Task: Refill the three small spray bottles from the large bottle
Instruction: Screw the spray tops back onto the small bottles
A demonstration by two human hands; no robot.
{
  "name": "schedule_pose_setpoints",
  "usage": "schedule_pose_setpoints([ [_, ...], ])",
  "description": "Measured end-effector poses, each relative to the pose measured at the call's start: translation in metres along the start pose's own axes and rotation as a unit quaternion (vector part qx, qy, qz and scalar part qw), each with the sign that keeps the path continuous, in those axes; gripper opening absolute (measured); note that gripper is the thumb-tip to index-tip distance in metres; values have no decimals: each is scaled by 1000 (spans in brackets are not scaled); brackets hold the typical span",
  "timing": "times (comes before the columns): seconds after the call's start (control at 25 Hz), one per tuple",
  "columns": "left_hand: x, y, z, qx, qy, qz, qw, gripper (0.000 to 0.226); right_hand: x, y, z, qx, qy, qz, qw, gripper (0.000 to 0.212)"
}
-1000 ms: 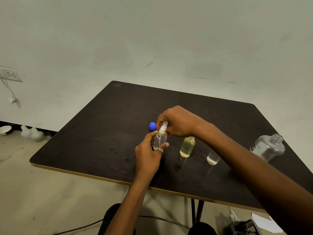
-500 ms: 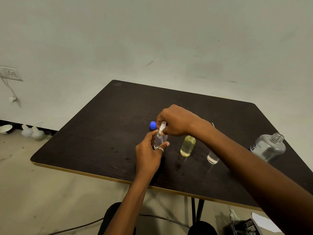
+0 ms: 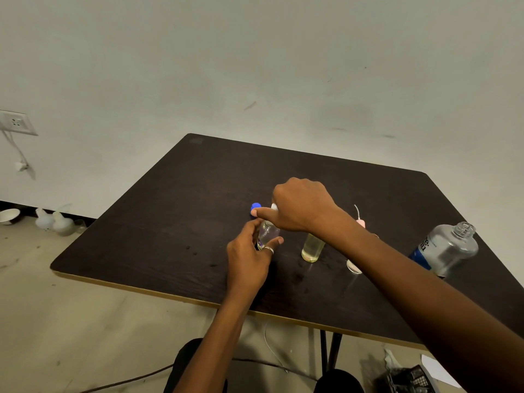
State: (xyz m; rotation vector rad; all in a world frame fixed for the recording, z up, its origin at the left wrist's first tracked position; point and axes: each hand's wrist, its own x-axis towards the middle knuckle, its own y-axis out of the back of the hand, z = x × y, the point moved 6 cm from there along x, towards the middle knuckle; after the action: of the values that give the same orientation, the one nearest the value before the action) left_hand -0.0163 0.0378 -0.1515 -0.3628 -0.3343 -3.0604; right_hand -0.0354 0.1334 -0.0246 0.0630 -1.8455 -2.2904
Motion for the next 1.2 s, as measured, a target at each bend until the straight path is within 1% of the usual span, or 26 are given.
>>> schedule_pose_setpoints([
  [0.08, 0, 0, 0, -5, 4, -4, 1000, 49, 0, 2, 2, 18, 0, 6, 1000, 72],
  [0.12, 0, 0, 0, -8, 7, -5, 1000, 51, 1, 3, 5, 39, 8, 1, 999, 71],
  [0.16, 0, 0, 0, -8, 9, -3, 1000, 51, 2, 4, 6, 65, 31, -10, 997, 64],
  [0.24, 0, 0, 0, -4, 9, -1, 1000, 51, 2, 8, 4, 107, 93, -43, 989, 39],
  [0.28, 1, 0, -1, -4, 10, -3, 1000, 50, 1, 11, 1, 113, 128, -60, 983, 34],
  [0.32, 1, -1, -2, -5, 12, -7, 1000, 51, 0, 12, -2, 114, 158, -72, 978, 36],
  [0.4, 1, -1, -2, -7, 16, -12, 1000, 53, 0, 12, -6, 105, 185, -78, 974, 37],
  [0.52, 0, -1, -1, -16, 13, -8, 1000, 52, 1, 10, -8, 93, 185, -54, 977, 27],
  [0.68, 0, 0, 0, -8, 13, -8, 1000, 49, 6, -1, -5, 96, 142, -53, 984, 19],
  [0.72, 0, 0, 0, -5, 13, -7, 1000, 49, 7, -2, -4, 89, 126, -48, 987, 21],
  [0.84, 0, -1, 0, -2, 10, -5, 1000, 50, 5, -2, -2, 21, 93, -22, 995, 41],
  [0.92, 1, 0, 0, 6, 8, -1, 1000, 49, 3, -1, -1, -20, 77, -9, 997, 50],
  [1.04, 1, 0, 0, 12, 6, 2, 1000, 48, 0, 0, -2, -38, 60, 6, 997, 61],
  [1.12, 0, 0, 1, 7, 8, -1, 1000, 49, 1, 2, 0, -21, 51, 14, 998, 65],
  [1.16, 0, 0, 2, 3, 10, -2, 1000, 49, 1, 3, 2, -4, 57, 7, 998, 63],
  [1.2, 0, 0, 1, -1, 11, -2, 1000, 49, 2, 4, 3, 22, 76, -6, 997, 55],
])
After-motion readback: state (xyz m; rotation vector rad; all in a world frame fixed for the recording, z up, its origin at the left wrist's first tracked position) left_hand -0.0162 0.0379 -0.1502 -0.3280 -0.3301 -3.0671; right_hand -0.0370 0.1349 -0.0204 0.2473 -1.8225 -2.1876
